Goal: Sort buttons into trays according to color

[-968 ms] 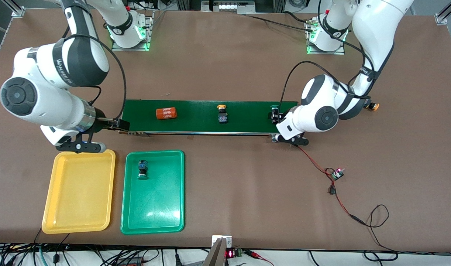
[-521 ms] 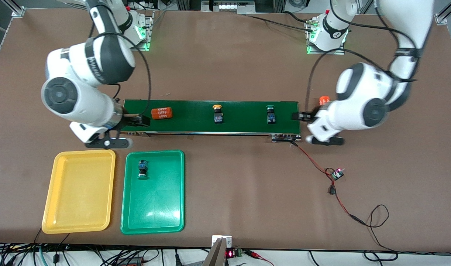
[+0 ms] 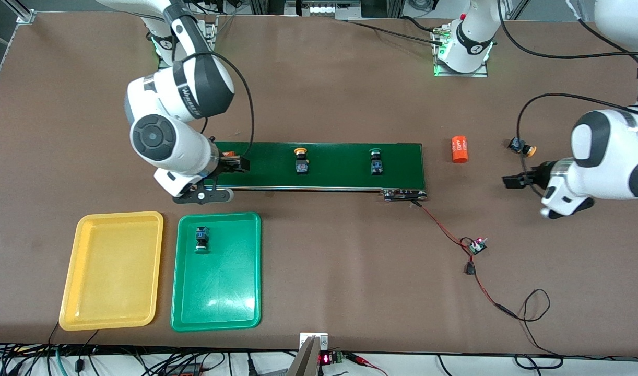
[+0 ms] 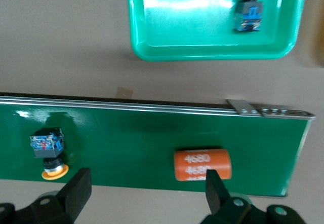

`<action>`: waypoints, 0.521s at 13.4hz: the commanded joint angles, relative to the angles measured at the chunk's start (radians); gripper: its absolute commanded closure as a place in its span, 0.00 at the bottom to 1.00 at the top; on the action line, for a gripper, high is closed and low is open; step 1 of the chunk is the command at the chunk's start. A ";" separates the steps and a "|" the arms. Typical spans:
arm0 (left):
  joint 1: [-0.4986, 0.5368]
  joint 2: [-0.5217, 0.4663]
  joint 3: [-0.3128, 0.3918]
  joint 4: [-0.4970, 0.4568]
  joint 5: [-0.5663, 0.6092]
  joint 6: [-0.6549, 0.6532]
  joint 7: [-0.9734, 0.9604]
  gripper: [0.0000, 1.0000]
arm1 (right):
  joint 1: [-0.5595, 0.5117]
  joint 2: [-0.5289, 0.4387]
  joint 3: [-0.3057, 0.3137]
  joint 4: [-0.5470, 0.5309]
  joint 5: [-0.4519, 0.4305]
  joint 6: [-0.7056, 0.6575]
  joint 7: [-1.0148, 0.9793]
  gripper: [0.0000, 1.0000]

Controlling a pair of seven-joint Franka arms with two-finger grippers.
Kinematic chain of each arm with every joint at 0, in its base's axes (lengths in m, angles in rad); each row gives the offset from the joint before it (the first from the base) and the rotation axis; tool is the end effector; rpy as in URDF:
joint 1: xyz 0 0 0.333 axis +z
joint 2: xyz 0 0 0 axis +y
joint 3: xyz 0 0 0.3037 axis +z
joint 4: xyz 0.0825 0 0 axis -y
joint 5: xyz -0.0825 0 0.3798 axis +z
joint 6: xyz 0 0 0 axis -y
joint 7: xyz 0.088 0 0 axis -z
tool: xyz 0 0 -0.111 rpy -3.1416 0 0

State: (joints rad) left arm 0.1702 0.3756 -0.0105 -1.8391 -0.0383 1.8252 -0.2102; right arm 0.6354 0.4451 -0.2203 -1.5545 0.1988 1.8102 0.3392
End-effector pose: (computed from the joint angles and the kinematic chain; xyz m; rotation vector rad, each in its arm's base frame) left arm 0.5738 0.0894 0.2872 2.9969 0.5870 -0.6037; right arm 0.5812 0.2936 0.3690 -3.1051 -0.0370 0.3093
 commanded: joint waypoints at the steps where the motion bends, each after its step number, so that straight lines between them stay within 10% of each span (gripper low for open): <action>1: -0.003 -0.027 0.075 -0.045 0.018 -0.009 -0.063 0.00 | 0.073 -0.017 -0.005 -0.064 0.013 0.089 0.099 0.00; 7: -0.001 -0.050 0.168 -0.205 0.020 0.073 -0.333 0.00 | 0.153 0.047 -0.005 -0.065 0.013 0.132 0.141 0.00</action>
State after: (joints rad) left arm 0.1788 0.3725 0.1392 -1.9429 -0.0369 1.8351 -0.4790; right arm 0.7607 0.4815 -0.2187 -1.6108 0.1995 1.9195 0.4574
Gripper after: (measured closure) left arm 0.000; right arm 0.000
